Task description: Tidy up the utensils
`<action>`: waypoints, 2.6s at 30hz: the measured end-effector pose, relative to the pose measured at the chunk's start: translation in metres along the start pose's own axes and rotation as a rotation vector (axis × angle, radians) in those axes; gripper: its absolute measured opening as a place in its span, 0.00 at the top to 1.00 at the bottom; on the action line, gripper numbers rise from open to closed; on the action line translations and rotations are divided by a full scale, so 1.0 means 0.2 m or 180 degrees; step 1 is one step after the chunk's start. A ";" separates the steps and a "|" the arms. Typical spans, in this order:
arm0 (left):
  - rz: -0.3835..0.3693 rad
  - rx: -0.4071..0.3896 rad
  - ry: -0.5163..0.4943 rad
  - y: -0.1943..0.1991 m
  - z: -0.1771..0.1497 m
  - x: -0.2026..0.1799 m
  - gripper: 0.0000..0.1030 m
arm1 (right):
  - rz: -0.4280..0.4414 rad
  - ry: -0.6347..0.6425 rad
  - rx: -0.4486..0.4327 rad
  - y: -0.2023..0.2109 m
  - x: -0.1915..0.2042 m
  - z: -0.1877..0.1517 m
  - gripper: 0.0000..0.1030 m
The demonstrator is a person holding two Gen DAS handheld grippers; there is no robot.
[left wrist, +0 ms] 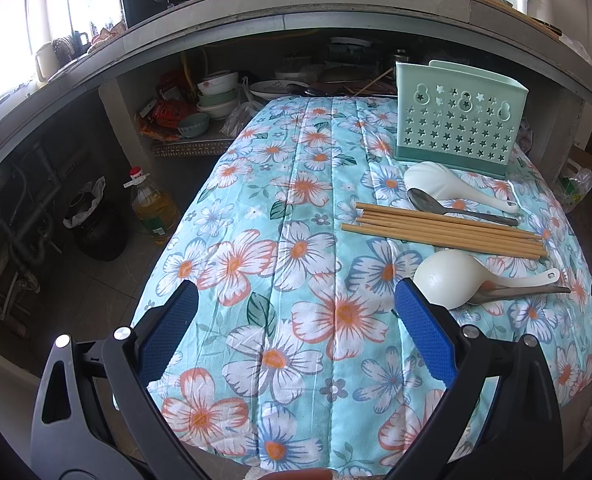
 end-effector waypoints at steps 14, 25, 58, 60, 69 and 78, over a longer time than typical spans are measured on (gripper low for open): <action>-0.0006 0.0000 -0.0001 0.00 0.00 0.00 0.08 | -0.0001 -0.0004 0.0002 0.00 0.00 0.00 0.05; -0.0010 -0.0002 -0.0002 0.00 -0.01 0.00 0.08 | -0.0003 -0.0002 0.0002 0.00 0.00 0.00 0.05; -0.0370 0.0327 -0.0702 -0.35 -0.23 -0.19 0.07 | 0.0638 0.0266 0.0719 -0.33 0.13 -0.21 0.05; -0.0320 0.0221 -0.0892 -0.34 -0.24 -0.21 0.07 | 0.0679 0.0230 0.0729 -0.34 0.13 -0.22 0.05; -0.0986 -0.0103 -0.0880 -0.20 -0.11 -0.19 0.12 | 0.0722 0.0220 0.0666 -0.35 0.12 -0.24 0.05; -0.1266 -0.0087 -0.1903 -0.25 -0.15 -0.54 0.41 | 0.0736 0.0212 0.0655 -0.37 0.12 -0.23 0.05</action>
Point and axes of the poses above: each gripper's, at about its wrist camera, not at the fingertips, and y roughly against the way its jaws point, x to its left, z to its top, the point moved 1 cm from there along -y, roughly the way its jaws point, and after that the axes turned 2 degrees about -z, right-handed, at the moved point
